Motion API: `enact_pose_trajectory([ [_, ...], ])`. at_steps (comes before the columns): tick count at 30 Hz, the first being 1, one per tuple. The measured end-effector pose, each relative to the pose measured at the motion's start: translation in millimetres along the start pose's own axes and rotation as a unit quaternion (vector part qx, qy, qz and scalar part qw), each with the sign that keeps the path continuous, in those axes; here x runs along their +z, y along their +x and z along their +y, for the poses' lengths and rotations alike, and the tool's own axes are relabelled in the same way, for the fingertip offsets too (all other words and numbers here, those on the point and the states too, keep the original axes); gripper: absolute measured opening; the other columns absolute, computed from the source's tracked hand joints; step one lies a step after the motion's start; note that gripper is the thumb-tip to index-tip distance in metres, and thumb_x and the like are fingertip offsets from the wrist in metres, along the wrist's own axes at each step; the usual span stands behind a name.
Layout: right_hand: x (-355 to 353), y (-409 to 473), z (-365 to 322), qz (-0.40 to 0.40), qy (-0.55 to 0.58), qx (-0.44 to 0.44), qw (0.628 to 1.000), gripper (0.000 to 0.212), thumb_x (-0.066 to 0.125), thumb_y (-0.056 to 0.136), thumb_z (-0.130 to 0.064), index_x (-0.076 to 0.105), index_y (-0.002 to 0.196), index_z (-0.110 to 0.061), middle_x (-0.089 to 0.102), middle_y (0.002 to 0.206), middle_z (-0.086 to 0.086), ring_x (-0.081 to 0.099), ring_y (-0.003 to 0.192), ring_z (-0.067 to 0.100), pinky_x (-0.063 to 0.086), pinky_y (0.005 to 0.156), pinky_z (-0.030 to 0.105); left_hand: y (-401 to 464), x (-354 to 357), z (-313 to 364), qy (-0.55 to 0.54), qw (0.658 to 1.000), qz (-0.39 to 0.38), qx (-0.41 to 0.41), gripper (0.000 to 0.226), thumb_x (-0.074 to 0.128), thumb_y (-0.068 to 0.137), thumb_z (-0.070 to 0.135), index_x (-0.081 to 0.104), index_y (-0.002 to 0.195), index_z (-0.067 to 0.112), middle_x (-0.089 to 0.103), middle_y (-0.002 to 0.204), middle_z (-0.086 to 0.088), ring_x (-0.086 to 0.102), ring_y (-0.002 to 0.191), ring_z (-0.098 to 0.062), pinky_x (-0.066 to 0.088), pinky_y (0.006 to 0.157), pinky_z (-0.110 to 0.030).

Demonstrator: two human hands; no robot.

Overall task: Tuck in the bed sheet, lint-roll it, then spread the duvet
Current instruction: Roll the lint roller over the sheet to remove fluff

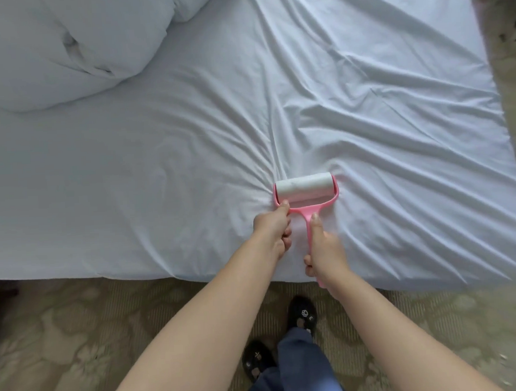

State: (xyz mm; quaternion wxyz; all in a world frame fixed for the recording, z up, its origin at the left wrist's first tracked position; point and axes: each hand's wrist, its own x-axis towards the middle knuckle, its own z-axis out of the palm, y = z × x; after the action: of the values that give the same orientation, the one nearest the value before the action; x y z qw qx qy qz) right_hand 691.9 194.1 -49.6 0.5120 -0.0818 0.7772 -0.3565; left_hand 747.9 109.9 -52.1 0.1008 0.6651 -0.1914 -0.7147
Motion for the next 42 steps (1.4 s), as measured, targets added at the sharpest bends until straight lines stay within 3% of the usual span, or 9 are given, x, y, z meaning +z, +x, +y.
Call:
enact_pose_trajectory([
  [5, 1, -35, 31, -0.004, 0.042, 0.016, 0.999, 0.057, 0.029, 0.096, -0.060, 0.051, 0.078, -0.010, 0.035, 0.042, -0.007, 0.035, 0.044, 0.014, 0.029, 0.042, 0.025, -19, -15, -33, 0.031, 1.000, -0.002, -0.002, 0.027, 0.057, 0.096, 0.031, 0.051, 0.075, 0.016, 0.037, 0.054, 0.003, 0.027, 0.039, -0.006, 0.019, 0.032, -0.012],
  [12, -6, -55, 44, -0.002, 0.086, -0.006, 0.996, 0.051, 0.035, 0.097, -0.056, 0.053, 0.092, -0.008, 0.033, 0.040, -0.007, 0.033, 0.041, 0.012, 0.026, 0.037, 0.021, -35, -20, -57, 0.043, 0.996, -0.001, 0.082, 0.035, 0.054, 0.097, 0.033, 0.048, 0.068, 0.015, 0.036, 0.053, 0.003, 0.027, 0.041, -0.008, 0.022, 0.036, -0.017],
  [18, -13, -65, 39, -0.003, 0.120, -0.021, 0.993, 0.070, 0.037, 0.097, -0.056, 0.051, 0.108, 0.012, 0.032, 0.038, -0.009, 0.032, 0.040, 0.013, 0.026, 0.038, 0.021, -51, -14, -62, 0.010, 0.990, -0.005, 0.141, 0.042, 0.054, 0.097, 0.032, 0.038, 0.061, 0.017, 0.031, 0.050, 0.003, 0.024, 0.039, -0.009, 0.022, 0.038, -0.019],
  [23, -14, -63, 32, -0.034, 0.103, 0.004, 0.994, 0.051, 0.038, 0.095, -0.059, 0.050, 0.086, -0.011, 0.034, 0.043, -0.004, 0.033, 0.042, 0.013, 0.027, 0.038, 0.020, -51, -18, -59, 0.024, 0.988, 0.034, 0.149, 0.036, 0.054, 0.097, 0.032, 0.045, 0.066, 0.016, 0.034, 0.050, 0.004, 0.027, 0.040, -0.009, 0.024, 0.040, -0.021],
  [29, -6, -53, 35, -0.065, 0.074, 0.059, 0.993, 0.052, 0.035, 0.094, -0.061, 0.049, 0.077, -0.015, 0.038, 0.049, -0.003, 0.035, 0.043, 0.014, 0.025, 0.040, 0.019, -36, -26, -59, 0.029, 0.995, 0.058, 0.077, 0.030, 0.055, 0.096, 0.033, 0.054, 0.075, 0.012, 0.038, 0.054, 0.002, 0.028, 0.043, -0.010, 0.024, 0.039, -0.020],
  [32, -7, -47, 25, -0.082, 0.045, 0.073, 0.993, 0.052, 0.030, 0.095, -0.062, 0.045, 0.075, -0.017, 0.038, 0.061, 0.003, 0.033, 0.039, 0.011, 0.020, 0.034, 0.011, -28, -25, -51, 0.020, 0.996, 0.058, 0.070, 0.031, 0.056, 0.096, 0.036, 0.054, 0.074, 0.013, 0.037, 0.053, 0.002, 0.028, 0.042, -0.010, 0.023, 0.038, -0.018],
  [35, -5, -35, 12, -0.096, 0.036, 0.082, 0.991, 0.054, 0.027, 0.094, -0.066, 0.046, 0.077, -0.017, 0.038, 0.059, 0.003, 0.032, 0.043, 0.013, 0.019, 0.034, 0.010, -18, -22, -37, 0.015, 0.995, 0.066, 0.072, 0.030, 0.056, 0.095, 0.036, 0.055, 0.076, 0.013, 0.038, 0.052, 0.002, 0.029, 0.040, -0.009, 0.023, 0.036, -0.016],
  [42, 7, 4, -21, -0.098, 0.024, 0.052, 0.994, 0.056, 0.027, 0.096, -0.061, 0.045, 0.072, -0.014, 0.038, 0.061, 0.004, 0.035, 0.047, 0.016, 0.027, 0.036, 0.016, 12, -11, 1, 0.012, 0.993, 0.082, 0.080, 0.036, 0.055, 0.095, 0.039, 0.048, 0.070, 0.015, 0.036, 0.051, 0.002, 0.026, 0.038, -0.010, 0.021, 0.039, -0.017],
])
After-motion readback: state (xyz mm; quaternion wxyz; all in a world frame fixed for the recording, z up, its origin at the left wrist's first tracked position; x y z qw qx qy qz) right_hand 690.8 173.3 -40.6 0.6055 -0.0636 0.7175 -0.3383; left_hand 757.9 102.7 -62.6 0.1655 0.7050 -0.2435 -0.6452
